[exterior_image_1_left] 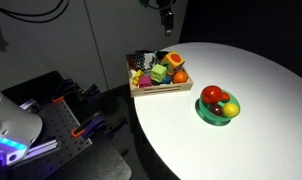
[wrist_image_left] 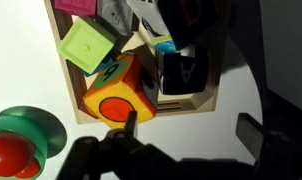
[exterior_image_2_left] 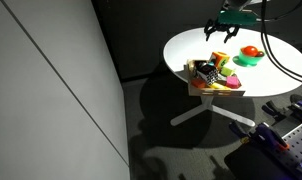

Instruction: Put the toy foam in the box

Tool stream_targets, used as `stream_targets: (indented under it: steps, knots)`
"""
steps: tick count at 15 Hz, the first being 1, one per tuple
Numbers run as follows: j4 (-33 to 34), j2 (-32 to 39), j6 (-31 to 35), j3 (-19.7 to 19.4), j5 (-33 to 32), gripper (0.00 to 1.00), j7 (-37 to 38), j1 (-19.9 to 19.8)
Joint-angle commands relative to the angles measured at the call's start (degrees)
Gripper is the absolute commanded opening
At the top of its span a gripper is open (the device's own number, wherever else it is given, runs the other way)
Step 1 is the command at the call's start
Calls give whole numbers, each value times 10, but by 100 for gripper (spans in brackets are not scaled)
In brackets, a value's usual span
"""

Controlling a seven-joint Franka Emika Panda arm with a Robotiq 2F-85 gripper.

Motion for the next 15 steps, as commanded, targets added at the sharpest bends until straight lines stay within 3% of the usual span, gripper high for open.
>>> stream_targets:
  steps: [1,11,15]
  knots:
    - [-28,-76,-53,14,28,100,-56,-20]
    - [-50,-170,-220,9,7,100,-82,-48]
    - [-49,-199,-266,8,-32,100,-87,-63]
